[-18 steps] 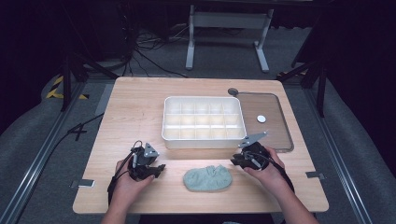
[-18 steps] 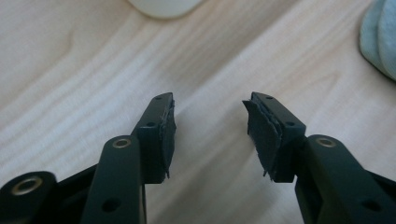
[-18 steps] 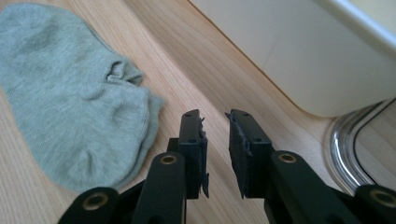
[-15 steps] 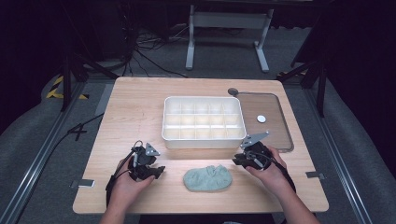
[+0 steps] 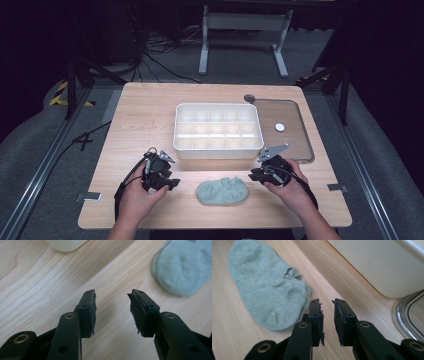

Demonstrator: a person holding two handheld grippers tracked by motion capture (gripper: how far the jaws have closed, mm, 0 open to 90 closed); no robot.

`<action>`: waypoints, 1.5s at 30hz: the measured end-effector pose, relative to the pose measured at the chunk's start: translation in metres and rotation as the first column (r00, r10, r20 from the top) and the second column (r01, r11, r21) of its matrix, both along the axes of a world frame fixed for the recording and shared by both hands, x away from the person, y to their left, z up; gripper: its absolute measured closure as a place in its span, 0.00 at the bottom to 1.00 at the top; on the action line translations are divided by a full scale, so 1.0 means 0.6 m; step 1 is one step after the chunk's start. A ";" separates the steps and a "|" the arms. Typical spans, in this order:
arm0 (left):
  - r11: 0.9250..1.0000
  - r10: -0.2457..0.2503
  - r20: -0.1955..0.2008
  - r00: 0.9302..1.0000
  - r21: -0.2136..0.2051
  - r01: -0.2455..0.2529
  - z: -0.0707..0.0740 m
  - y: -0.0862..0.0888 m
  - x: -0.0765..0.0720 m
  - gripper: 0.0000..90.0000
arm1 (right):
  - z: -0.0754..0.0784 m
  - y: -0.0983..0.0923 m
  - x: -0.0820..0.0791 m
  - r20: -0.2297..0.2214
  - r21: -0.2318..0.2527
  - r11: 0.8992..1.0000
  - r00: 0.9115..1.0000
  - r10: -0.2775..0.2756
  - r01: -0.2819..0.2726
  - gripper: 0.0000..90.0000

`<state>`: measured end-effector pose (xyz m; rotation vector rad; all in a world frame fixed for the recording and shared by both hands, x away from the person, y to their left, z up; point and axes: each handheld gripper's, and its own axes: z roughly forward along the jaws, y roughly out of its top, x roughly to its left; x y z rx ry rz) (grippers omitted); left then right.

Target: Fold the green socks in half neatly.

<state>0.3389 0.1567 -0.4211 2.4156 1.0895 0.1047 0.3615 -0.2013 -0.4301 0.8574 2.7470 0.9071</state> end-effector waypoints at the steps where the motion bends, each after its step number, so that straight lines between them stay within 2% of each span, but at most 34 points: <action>1: 1.000 -0.005 -0.010 1.000 -0.013 0.005 0.003 -0.006 -0.001 0.61 | 0.001 0.001 -0.003 0.002 -0.001 1.000 1.000 0.002 -0.002 0.85; 5: 0.998 -0.047 -0.030 0.998 -0.044 0.045 0.009 -0.034 -0.014 0.61 | 0.005 0.009 -0.011 -0.006 0.014 0.999 1.000 0.031 -0.030 0.88; 8: 0.993 -0.082 -0.042 0.996 -0.090 0.078 0.009 -0.053 -0.023 0.63 | 0.006 0.022 -0.017 0.001 -0.003 0.999 0.999 0.051 -0.051 0.89; 11: 0.992 -0.069 -0.066 0.995 -0.114 0.061 0.001 -0.066 -0.025 0.63 | 0.005 0.031 -0.021 0.000 -0.009 0.997 0.997 0.072 -0.072 0.89; 13: 0.992 -0.066 -0.069 0.995 -0.112 0.058 -0.002 -0.069 -0.025 0.65 | 0.004 0.035 -0.023 -0.003 -0.007 0.997 0.997 0.080 -0.080 0.89; 14: 0.992 -0.047 -0.042 0.998 -0.115 0.042 -0.009 -0.077 -0.029 0.67 | 0.001 0.042 -0.027 -0.006 -0.011 0.996 0.996 0.093 -0.093 0.89; 15: 0.992 -0.047 -0.042 0.998 -0.115 0.042 -0.009 -0.077 -0.029 0.67 | 0.001 0.042 -0.027 -0.006 -0.011 0.996 0.996 0.093 -0.093 0.89; 18: 0.991 -0.003 -0.089 0.996 -0.134 -0.009 -0.025 -0.085 -0.024 0.65 | -0.003 0.049 -0.030 -0.006 -0.022 0.994 0.994 0.109 -0.109 0.88; 23: 0.991 0.038 -0.126 0.991 -0.121 -0.053 -0.039 -0.086 -0.022 0.63 | -0.004 0.054 -0.035 -0.015 -0.009 0.994 0.994 0.112 -0.112 0.86; 26: 0.994 0.027 -0.146 0.989 -0.104 -0.043 -0.050 -0.089 -0.020 0.62 | -0.005 0.062 -0.040 -0.015 -0.007 0.992 0.992 0.125 -0.125 0.86; 29: 0.992 0.018 -0.157 0.987 -0.118 -0.037 -0.052 -0.095 -0.022 0.63 | -0.010 0.070 -0.045 -0.018 -0.012 0.990 0.990 0.139 -0.139 0.86; 33: 0.989 0.004 -0.171 0.985 -0.147 -0.030 -0.055 -0.103 -0.024 0.68 | -0.017 0.089 -0.055 -0.041 0.008 0.983 0.982 0.184 -0.184 0.88; 36: 0.991 -0.002 -0.155 0.988 -0.129 -0.018 -0.054 -0.110 -0.027 0.75 | -0.022 0.107 -0.063 -0.060 0.050 0.975 0.974 0.218 -0.215 0.89; 39: 0.991 0.001 -0.161 0.987 -0.132 -0.022 -0.054 -0.113 -0.028 0.82 | -0.027 0.122 -0.072 -0.031 0.028 0.971 0.971 0.238 -0.237 0.93; 42: 0.990 0.002 -0.160 0.987 -0.139 -0.025 -0.054 -0.113 -0.027 0.86 | -0.034 0.131 -0.075 -0.012 0.012 0.973 0.973 0.229 -0.229 0.99; 45: 0.990 0.006 -0.157 0.988 -0.141 -0.029 -0.054 -0.114 -0.029 0.87 | -0.043 0.136 -0.076 -0.024 -0.028 0.975 0.975 0.222 -0.222 1.00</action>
